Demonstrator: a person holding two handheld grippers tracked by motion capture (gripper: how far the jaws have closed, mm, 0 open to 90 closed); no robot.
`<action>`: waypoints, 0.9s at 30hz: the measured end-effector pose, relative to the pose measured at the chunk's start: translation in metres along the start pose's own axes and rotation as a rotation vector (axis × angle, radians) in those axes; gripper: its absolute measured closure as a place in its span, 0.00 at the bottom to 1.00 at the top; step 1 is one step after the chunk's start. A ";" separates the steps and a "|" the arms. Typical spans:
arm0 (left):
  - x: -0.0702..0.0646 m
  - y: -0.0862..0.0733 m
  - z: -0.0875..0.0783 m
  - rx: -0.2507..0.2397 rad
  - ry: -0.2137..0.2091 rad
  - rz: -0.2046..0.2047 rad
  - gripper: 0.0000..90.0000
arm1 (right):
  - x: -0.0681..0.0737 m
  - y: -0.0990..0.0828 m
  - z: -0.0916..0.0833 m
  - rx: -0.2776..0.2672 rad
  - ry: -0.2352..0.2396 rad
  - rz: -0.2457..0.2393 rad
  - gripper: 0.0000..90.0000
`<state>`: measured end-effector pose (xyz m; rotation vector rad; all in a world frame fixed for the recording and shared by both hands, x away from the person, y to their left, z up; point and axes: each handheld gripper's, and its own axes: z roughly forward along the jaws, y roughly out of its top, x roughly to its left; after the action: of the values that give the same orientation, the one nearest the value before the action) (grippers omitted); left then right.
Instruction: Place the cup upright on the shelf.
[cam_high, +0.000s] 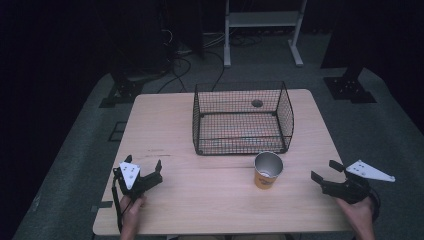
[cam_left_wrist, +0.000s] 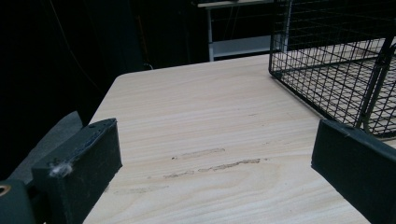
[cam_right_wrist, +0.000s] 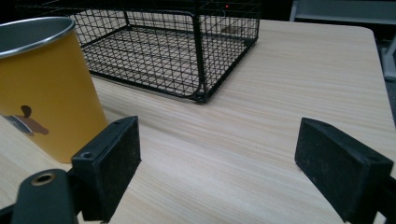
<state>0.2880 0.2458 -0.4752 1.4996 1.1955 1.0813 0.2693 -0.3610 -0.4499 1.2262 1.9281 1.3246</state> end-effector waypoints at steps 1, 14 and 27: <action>0.000 0.000 0.000 0.001 -0.001 0.003 0.01 | 0.001 0.001 0.001 0.001 0.000 -0.001 0.15; -0.001 0.000 0.000 0.002 0.000 0.009 0.01 | 0.019 0.010 0.007 0.008 0.026 -0.051 0.15; -0.001 0.000 0.001 0.001 0.002 0.004 0.01 | 0.035 0.015 0.012 0.037 0.078 -0.099 0.15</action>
<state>0.2885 0.2452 -0.4753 1.5024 1.1951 1.0850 0.2680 -0.3229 -0.4383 1.0968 2.0485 1.3084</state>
